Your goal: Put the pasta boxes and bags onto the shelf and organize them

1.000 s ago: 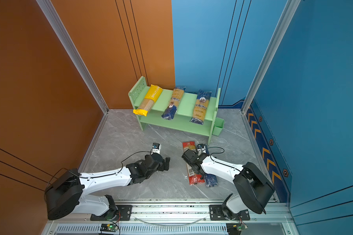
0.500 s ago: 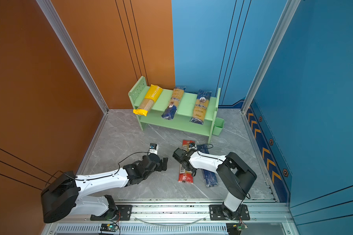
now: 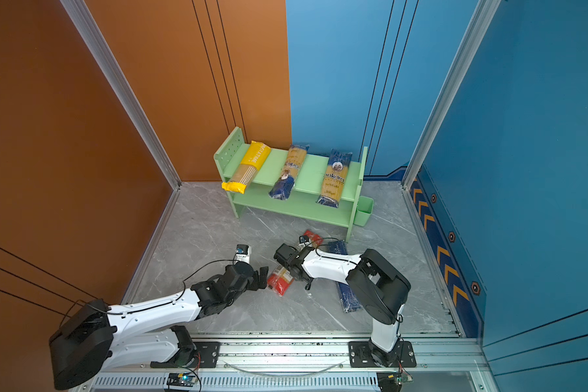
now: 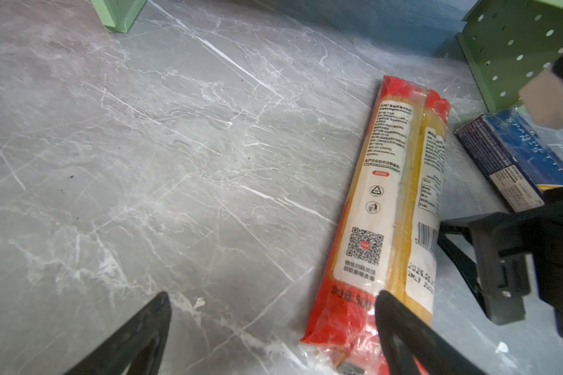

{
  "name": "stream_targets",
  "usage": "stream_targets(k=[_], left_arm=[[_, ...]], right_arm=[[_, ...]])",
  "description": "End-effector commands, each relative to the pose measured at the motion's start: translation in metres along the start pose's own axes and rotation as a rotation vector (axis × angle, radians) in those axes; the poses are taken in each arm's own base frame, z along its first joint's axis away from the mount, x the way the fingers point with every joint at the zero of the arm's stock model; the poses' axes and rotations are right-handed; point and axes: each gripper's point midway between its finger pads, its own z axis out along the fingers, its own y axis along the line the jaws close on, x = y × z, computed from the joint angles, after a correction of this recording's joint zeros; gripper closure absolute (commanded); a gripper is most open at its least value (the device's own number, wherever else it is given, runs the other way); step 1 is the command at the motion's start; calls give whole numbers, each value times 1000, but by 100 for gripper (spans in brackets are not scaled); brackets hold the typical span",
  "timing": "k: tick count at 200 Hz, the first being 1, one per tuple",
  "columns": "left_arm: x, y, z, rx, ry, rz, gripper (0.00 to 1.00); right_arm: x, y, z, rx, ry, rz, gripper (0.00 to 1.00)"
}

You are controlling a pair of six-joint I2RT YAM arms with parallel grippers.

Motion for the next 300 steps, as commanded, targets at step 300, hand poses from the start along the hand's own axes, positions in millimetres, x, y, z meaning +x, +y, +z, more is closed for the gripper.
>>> stream_targets(k=[300], left_arm=[[35,-54,21,271,130,169,2]], right_arm=[[29,-112,-10,-61,14,261,0]])
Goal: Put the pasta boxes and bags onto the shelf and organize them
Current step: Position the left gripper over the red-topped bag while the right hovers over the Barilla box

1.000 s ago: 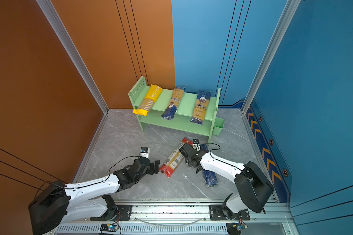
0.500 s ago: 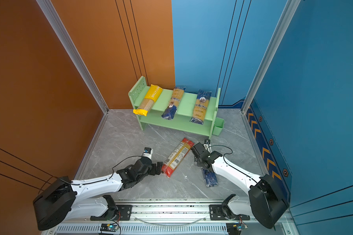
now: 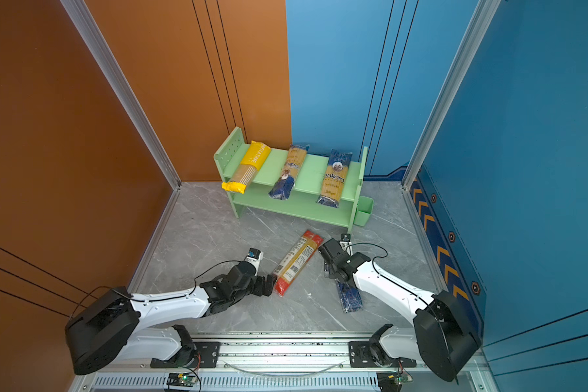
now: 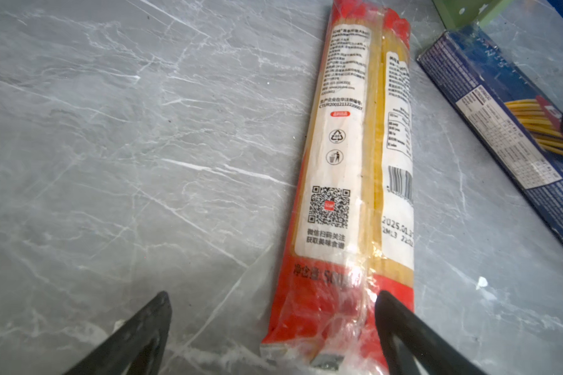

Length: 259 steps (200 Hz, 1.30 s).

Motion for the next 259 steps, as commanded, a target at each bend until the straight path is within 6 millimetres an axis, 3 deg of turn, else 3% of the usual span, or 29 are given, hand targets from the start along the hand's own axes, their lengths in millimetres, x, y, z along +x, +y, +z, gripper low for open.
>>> stream_targets(k=[1,105,259], left_arm=[[-7,-20,2,69,-7,50,2],[-6,-46,1,143,-26,145,2],[-4,-56,16,141,-133,306,2]], right_arm=[[8,-3,6,8,26,-12,0],[10,-3,9,7,32,-9,0],[13,-13,6,4,23,18,0]])
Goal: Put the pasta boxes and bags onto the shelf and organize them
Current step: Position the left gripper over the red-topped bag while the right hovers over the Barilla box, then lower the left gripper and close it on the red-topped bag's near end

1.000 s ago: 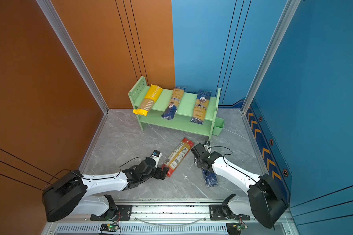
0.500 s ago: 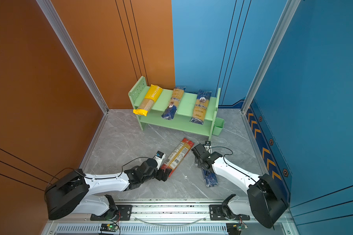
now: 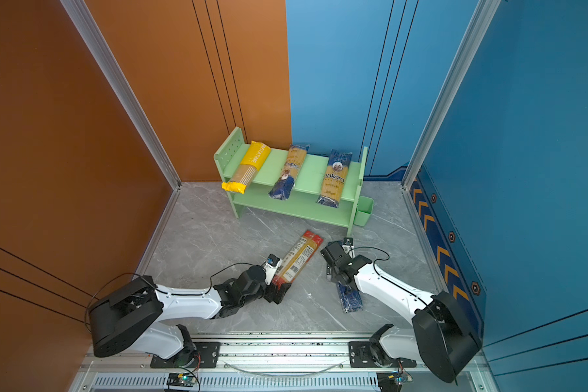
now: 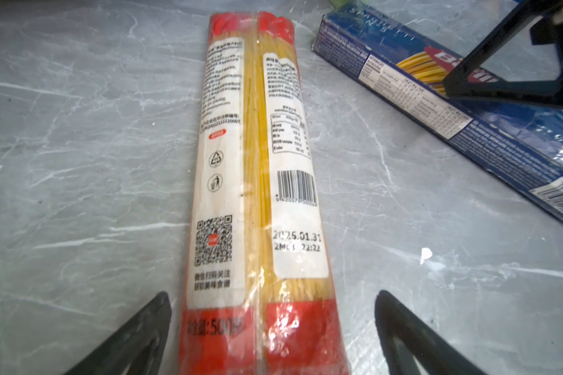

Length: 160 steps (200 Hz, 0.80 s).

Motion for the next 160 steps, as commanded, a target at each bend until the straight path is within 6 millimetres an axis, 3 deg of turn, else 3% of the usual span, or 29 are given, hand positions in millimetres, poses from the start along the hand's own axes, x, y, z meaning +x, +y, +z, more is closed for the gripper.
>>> stream_targets(k=[1,160], left_arm=[[-3,-1,2,-16,-44,47,2],[16,1,20,-79,-144,68,2]], right_arm=[[-1,-3,-2,-11,-10,11,0],[1,-7,-2,-13,-7,26,0]])
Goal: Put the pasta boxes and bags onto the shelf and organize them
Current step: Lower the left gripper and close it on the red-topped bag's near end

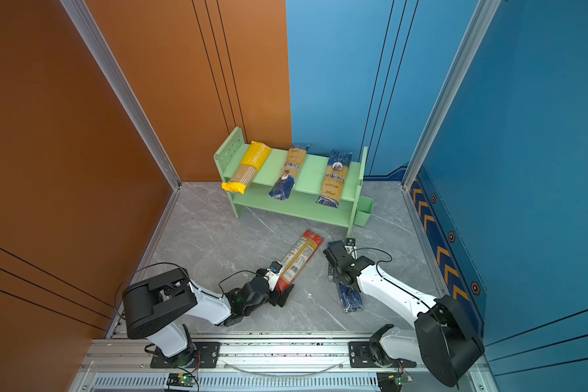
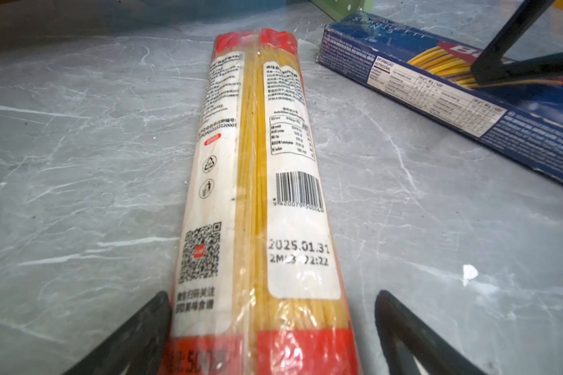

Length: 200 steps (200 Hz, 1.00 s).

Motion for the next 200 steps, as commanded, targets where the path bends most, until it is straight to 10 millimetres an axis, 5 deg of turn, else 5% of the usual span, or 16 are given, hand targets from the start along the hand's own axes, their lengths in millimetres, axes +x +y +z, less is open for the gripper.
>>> stream_targets(k=[1,200], left_arm=[[1,-1,0,-8,-31,13,2],[22,14,13,-47,-69,-11,2]], right_arm=[[-1,-3,-2,-10,-13,9,0],[-3,-3,-1,-9,-5,12,0]])
